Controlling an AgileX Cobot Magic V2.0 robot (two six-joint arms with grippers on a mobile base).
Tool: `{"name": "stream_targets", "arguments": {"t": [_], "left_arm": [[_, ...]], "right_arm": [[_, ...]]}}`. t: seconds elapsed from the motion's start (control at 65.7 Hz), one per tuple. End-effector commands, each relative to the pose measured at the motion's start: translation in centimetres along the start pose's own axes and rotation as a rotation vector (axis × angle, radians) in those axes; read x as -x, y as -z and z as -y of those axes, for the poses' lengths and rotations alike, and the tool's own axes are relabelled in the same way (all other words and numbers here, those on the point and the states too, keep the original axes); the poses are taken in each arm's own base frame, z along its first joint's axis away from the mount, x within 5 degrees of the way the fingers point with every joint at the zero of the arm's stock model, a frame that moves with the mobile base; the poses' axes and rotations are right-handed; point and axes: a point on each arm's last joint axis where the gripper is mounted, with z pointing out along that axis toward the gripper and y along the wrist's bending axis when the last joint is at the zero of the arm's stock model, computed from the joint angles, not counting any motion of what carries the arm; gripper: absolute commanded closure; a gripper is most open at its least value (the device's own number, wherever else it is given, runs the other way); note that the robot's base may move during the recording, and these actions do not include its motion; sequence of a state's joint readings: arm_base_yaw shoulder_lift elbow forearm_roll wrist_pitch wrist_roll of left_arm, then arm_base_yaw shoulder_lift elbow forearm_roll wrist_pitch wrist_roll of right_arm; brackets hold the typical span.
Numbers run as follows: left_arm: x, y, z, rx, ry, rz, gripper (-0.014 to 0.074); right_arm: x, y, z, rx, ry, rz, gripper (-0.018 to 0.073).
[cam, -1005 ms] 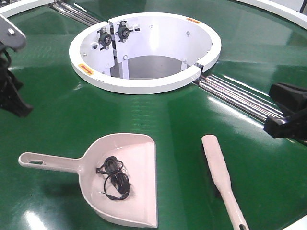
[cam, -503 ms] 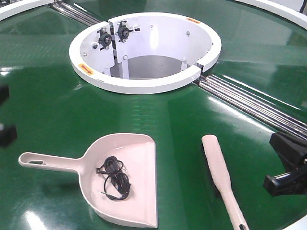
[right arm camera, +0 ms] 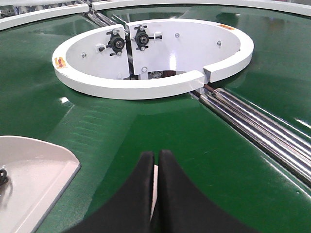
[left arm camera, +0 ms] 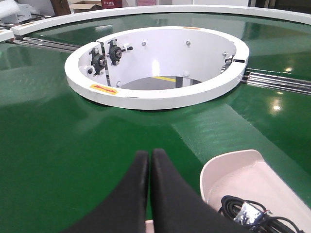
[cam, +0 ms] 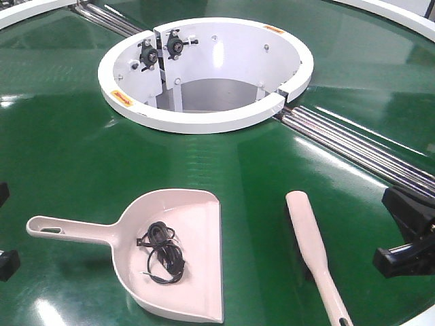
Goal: Clean and inspect green conveyor with broom and dustpan
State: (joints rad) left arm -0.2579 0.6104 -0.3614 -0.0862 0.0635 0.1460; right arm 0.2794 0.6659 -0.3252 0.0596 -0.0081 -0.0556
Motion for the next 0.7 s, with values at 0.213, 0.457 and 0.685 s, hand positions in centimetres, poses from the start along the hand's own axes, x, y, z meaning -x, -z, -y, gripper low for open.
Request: {"name": "stream_targets", "arguments": {"t": [0.213, 0.457, 0.685], "left_arm": [[1.6, 0.1, -0.1, 0.007, 0.019, 0.101, 0.0619], [1.5, 0.1, -0.1, 0.006, 0.019, 0.093, 0.0619], [0.4, 1.2, -0.7, 0.069, -0.032, 0.103, 0.0619]], "right_arm": [[1.7, 0.2, 0.1, -0.007, 0.011, 0.109, 0.0569], [1.7, 0.2, 0.1, -0.007, 0.011, 0.109, 0.0569], [1.7, 0.2, 0.1, -0.007, 0.011, 0.107, 0.0569]]}}
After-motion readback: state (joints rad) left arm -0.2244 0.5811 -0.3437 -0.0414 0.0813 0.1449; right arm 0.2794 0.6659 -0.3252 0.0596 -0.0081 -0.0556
